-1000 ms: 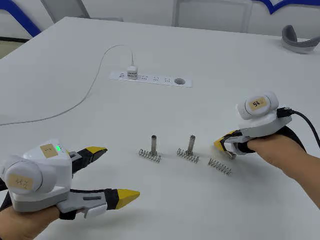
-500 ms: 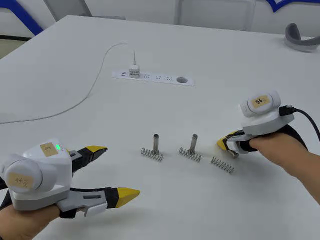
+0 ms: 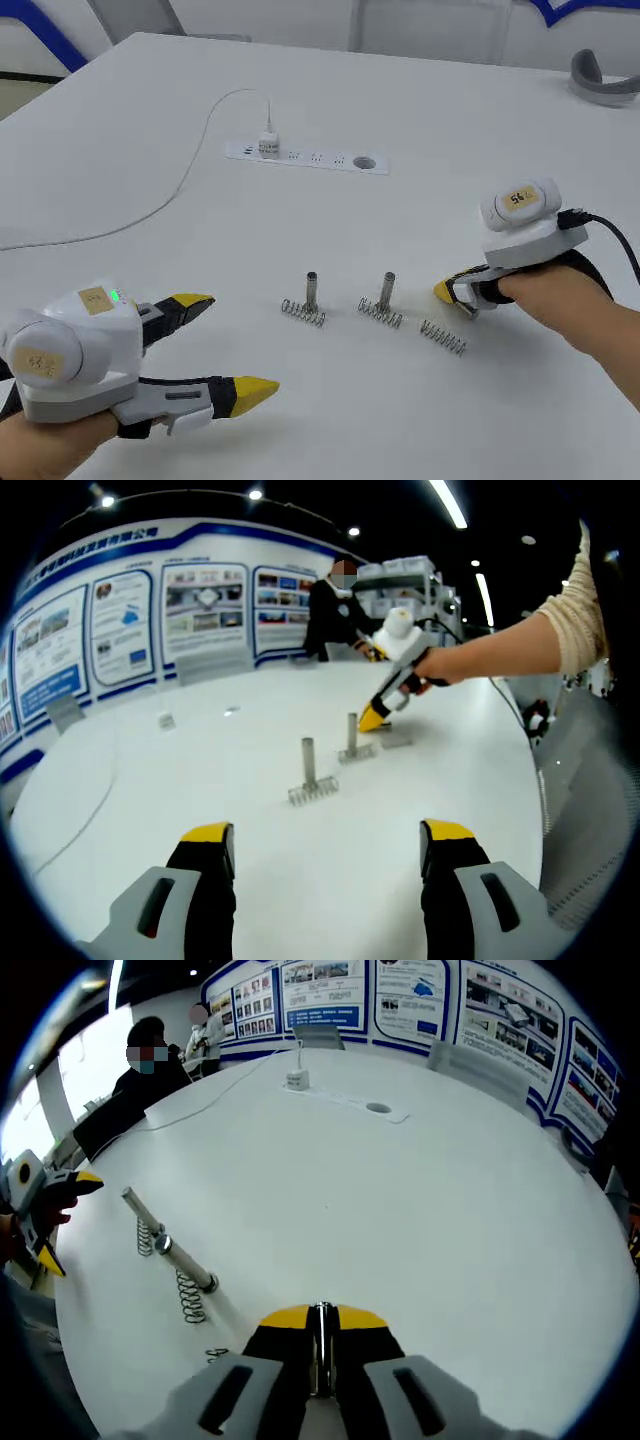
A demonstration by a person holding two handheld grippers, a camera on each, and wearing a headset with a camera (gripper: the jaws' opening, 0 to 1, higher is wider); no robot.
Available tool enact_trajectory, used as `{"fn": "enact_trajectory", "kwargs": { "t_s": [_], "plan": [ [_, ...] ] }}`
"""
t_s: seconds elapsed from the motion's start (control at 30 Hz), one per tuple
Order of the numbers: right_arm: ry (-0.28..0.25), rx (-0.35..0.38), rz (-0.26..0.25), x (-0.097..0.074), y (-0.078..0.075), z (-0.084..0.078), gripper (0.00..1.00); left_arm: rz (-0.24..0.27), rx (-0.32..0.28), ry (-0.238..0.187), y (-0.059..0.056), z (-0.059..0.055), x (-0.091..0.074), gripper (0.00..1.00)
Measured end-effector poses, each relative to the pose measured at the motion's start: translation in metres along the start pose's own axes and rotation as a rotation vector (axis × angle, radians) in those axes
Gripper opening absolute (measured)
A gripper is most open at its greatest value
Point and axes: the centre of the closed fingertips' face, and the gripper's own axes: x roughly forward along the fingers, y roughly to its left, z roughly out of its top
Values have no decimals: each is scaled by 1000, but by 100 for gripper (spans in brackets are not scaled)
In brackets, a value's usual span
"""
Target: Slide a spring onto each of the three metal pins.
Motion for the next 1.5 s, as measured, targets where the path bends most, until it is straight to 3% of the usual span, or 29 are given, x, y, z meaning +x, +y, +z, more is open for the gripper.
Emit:
{"fn": "enact_trajectory", "kwargs": {
  "t_s": [0.23, 0.77, 1.5],
  "plan": [
    [-29, 26, -1, -4, 1, 5, 8, 4, -8, -4, 1, 1, -2, 76],
    [-98, -22, -26, -37, 6, 15, 9, -1, 4, -12, -3, 5, -1, 76],
    [-136, -22, -42, -50, 4, 12, 9, -1, 9, -19, -3, 8, 0, 77]
  ]
}}
